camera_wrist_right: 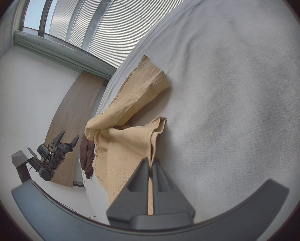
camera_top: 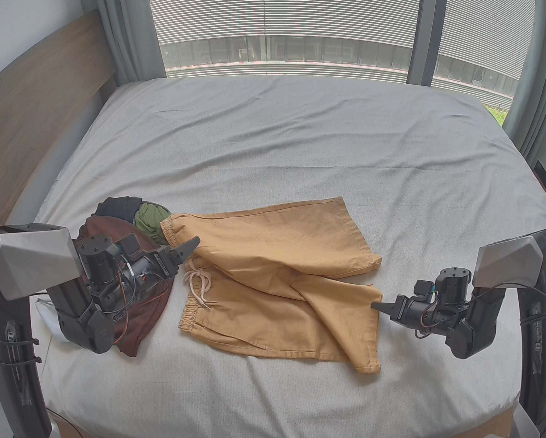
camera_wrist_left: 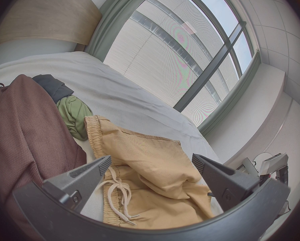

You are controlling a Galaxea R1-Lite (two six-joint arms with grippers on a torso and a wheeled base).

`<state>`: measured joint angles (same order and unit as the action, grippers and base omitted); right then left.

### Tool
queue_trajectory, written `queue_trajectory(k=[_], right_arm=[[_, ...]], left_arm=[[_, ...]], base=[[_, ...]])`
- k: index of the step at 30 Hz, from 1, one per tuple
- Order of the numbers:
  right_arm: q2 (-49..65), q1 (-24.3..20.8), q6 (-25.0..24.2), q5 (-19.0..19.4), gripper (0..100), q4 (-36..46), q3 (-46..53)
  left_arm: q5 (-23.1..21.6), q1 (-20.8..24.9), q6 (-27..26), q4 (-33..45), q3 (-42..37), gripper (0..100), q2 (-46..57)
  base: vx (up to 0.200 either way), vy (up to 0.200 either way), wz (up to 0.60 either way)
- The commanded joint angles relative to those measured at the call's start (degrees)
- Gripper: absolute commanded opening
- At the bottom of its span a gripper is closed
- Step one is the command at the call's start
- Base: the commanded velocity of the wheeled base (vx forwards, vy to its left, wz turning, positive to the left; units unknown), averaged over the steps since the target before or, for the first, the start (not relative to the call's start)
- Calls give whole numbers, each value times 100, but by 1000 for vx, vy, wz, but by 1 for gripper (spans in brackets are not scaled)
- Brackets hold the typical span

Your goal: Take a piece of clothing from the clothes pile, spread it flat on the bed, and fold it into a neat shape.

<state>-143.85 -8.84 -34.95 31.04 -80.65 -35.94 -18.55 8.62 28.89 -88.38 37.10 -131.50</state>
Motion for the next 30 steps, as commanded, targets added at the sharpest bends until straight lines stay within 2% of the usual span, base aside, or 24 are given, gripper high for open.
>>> queue_trajectory(k=[1,9,30], right_arm=[[173,172,32,-1,0,129,-10],[199,313,32,-1,0,208,-45],[129,348,217,-10,0,410,-159]], left_arm=[[1,-1,2,-4,-1,100,-42],[1,-1,2,-4,-9,100,-51],[-78,-168,-33,5,-176,100,-412]], base=[[0,0,0],[0,0,0],[0,0,0]])
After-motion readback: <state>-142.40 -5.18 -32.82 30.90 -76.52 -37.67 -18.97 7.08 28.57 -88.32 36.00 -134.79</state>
